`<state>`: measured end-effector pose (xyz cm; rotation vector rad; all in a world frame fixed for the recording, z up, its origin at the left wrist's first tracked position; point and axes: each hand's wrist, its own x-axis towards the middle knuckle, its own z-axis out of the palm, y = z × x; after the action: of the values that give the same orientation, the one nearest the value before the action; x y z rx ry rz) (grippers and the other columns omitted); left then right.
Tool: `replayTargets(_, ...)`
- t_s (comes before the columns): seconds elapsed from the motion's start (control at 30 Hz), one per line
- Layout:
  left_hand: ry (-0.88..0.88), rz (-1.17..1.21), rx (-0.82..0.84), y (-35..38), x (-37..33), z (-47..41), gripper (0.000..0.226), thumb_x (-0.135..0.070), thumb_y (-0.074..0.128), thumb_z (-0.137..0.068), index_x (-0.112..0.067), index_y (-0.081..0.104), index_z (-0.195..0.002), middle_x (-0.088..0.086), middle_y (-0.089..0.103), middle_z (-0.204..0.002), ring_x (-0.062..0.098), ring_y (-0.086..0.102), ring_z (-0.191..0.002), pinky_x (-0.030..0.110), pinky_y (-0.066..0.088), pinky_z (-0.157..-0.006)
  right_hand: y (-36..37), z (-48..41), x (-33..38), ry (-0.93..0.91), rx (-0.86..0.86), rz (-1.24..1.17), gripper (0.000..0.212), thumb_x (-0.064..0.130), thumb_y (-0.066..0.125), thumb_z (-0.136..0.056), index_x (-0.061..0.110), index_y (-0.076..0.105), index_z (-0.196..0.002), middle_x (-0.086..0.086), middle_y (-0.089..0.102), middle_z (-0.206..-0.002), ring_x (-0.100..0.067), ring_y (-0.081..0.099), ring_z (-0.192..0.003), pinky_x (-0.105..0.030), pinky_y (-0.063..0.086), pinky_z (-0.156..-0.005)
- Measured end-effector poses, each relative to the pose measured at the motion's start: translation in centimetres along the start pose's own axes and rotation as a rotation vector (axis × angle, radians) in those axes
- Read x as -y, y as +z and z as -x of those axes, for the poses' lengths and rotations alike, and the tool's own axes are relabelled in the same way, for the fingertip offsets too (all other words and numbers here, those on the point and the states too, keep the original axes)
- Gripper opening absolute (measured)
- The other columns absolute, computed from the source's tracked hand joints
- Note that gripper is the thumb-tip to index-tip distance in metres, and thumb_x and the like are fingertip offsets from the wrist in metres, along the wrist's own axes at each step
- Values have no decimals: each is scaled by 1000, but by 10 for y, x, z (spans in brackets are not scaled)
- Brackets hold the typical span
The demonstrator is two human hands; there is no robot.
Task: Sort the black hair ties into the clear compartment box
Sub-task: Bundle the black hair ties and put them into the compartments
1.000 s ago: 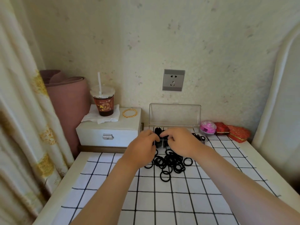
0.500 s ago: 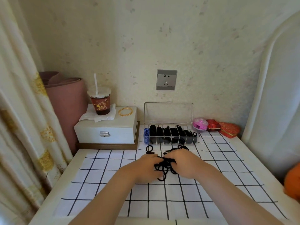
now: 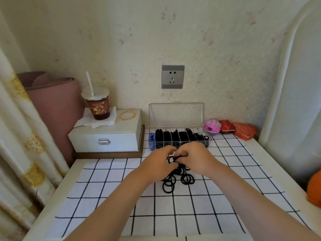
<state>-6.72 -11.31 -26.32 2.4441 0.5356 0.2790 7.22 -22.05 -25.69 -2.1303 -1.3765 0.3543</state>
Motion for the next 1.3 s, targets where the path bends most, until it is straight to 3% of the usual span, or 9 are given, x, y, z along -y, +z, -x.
replayTargets(0.13,-30,188,-44,-2,-5,-7,35,-26,69,-89,-30,63,-123,-15,67,-101,3,61,-91,19,43,-80,0,-1,4,52,-75,-291,19,11,77,-82,29,77,-89,5,77,-84,-8,72,-79,-26,58,-76)
replayTargets(0.23,-82,208,-108,-8,-4,-9,20,-28,72,-87,-34,73,-105,-7,74,-87,11,67,-84,28,53,-78,-4,2,10,126,-96,-510,16,8,77,-83,21,75,-92,-2,76,-81,-14,69,-67,-29,60,-65)
replayTargets(0.33,-150,268,-136,-13,-3,-9,6,-31,70,-88,-29,74,-91,-1,73,-79,19,69,-79,33,55,-78,-11,5,14,182,-54,-650,23,7,75,-85,14,71,-106,-7,75,-92,-21,70,-73,-33,62,-72)
replayTargets(0.4,-189,237,-129,-16,-2,-8,10,-32,67,-90,-24,72,-86,-3,66,-70,14,63,-68,29,51,-69,-14,4,9,196,-27,-686,29,6,73,-87,14,69,-115,-7,73,-102,-19,73,-86,-34,62,-76)
replayTargets(0.53,-266,168,-10,-19,5,-7,18,-33,59,-95,-18,67,-87,-3,60,-73,11,55,-68,24,45,-66,-19,1,-7,148,-68,-273,27,16,68,-89,25,70,-114,11,70,-104,-4,67,-96,-31,57,-91)
replayTargets(0.7,-298,71,95,-21,14,-6,26,-32,54,-97,-11,67,-90,1,59,-75,14,52,-67,28,44,-67,-19,12,-10,49,53,52,20,18,62,-94,23,73,-110,9,72,-108,-3,64,-98,-17,48,-87)
replayTargets(0.93,-224,16,14,-30,15,-2,6,-34,63,-92,-29,63,-89,-9,64,-80,8,59,-74,24,46,-66,7,9,6,-64,114,246,24,27,54,-99,22,72,-115,3,69,-112,-17,64,-104,-34,51,-91)
replayTargets(1.1,-267,9,47,-30,16,4,19,-38,60,-92,-23,67,-84,2,69,-81,15,61,-73,35,53,-73,16,-2,15,24,241,460,30,37,63,-91,11,66,-76,-4,59,-81,-28,63,-81,-40,55,-74)
replayTargets(1.3,-395,197,74,-32,11,3,22,-27,53,-92,-10,67,-90,3,62,-83,17,61,-78,29,48,-72,11,-3,10,74,250,353,20,34,67,-90,16,74,-86,-5,73,-88,-23,67,-82,-39,57,-79)
